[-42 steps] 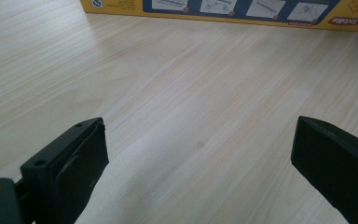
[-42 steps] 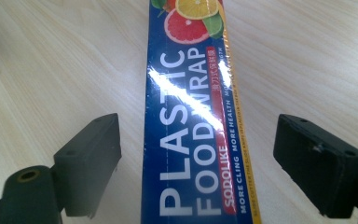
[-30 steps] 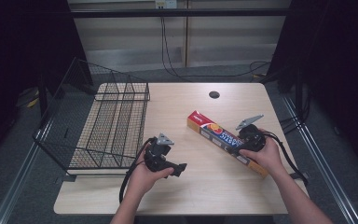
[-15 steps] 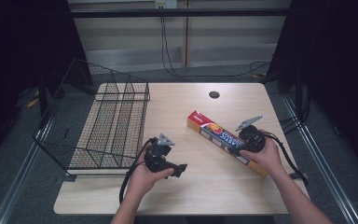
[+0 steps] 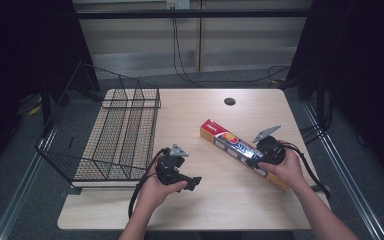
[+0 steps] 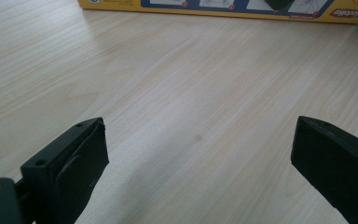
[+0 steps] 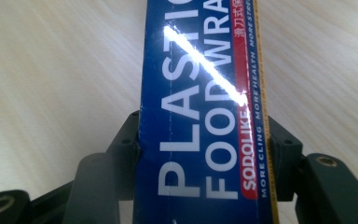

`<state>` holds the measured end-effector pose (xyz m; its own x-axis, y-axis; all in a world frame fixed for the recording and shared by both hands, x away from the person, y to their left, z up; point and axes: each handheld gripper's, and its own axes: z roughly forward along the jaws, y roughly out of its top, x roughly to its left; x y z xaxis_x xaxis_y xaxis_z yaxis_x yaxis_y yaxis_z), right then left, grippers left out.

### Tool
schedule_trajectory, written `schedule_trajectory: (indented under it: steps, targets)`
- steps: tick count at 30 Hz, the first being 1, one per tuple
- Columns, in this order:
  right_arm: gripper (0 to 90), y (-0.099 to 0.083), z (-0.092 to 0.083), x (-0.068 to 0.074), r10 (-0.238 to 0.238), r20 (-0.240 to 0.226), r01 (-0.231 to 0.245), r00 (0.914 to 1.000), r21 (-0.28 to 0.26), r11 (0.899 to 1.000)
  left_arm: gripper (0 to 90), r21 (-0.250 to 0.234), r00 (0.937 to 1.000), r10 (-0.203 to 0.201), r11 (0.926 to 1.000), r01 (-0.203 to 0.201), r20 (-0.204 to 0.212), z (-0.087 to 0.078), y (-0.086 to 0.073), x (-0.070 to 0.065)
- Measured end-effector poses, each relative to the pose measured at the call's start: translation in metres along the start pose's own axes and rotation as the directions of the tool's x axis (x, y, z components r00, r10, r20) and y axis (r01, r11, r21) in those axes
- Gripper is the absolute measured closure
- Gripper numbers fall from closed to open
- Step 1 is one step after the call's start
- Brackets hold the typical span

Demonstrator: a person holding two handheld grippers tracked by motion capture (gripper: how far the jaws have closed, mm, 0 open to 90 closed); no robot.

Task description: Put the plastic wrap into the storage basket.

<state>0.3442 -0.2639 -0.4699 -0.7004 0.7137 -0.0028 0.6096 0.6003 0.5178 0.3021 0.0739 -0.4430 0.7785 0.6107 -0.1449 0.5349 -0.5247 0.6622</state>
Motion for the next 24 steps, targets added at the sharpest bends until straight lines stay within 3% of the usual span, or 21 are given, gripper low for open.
schedule_trajectory:
  steps: [5,9,12,15,17,18,19,20,24]
  targets:
    - [44.2,0.004,-0.014,0.003,-0.009,-0.053,0.005,0.9986,-0.075,0.997,3.2,-0.029,0.9999,-0.005,0.9996,0.005,0.016,-0.004,0.004,-0.001]
    - [44.1,0.005,-0.024,0.005,-0.040,-0.052,0.035,0.9979,-0.094,0.995,3.1,-0.048,0.9974,0.054,0.9975,-0.052,0.047,-0.010,0.012,-0.006]
    - [44.1,0.005,-0.030,0.007,-0.072,-0.081,0.063,0.9941,-0.105,0.992,3.7,-0.055,0.9929,0.101,0.9937,-0.098,0.063,-0.015,0.025,-0.009]
    - [44.0,0.007,-0.035,0.010,-0.097,-0.088,0.087,0.9914,-0.104,0.991,4.1,-0.014,0.9850,0.163,0.9866,-0.162,0.056,-0.018,0.044,-0.012]
    - [44.1,0.008,-0.038,0.013,-0.116,-0.093,0.107,0.9890,-0.096,0.990,4.8,0.019,0.9721,0.217,0.9755,-0.219,0.090,-0.021,0.056,-0.013]
    - [44.0,0.009,-0.040,0.015,-0.126,-0.090,0.118,0.9880,-0.093,0.989,6.2,0.037,0.9616,0.256,0.9646,-0.261,0.098,-0.022,0.062,-0.014]
    - [44.0,0.009,-0.040,0.014,-0.146,-0.110,0.133,0.9832,-0.111,0.985,5.7,0.037,0.9631,0.253,0.9657,-0.257,0.093,-0.021,0.066,-0.017]
    - [44.0,0.009,-0.042,0.016,-0.139,-0.120,0.126,0.9829,-0.111,0.986,5.2,0.049,0.9572,0.274,0.9590,-0.279,0.094,-0.020,0.071,-0.018]
    - [44.0,0.009,-0.045,0.021,-0.174,-0.150,0.157,0.9733,-0.120,0.980,5.0,0.064,0.9456,0.299,0.9489,-0.309,0.128,-0.013,0.089,-0.020]
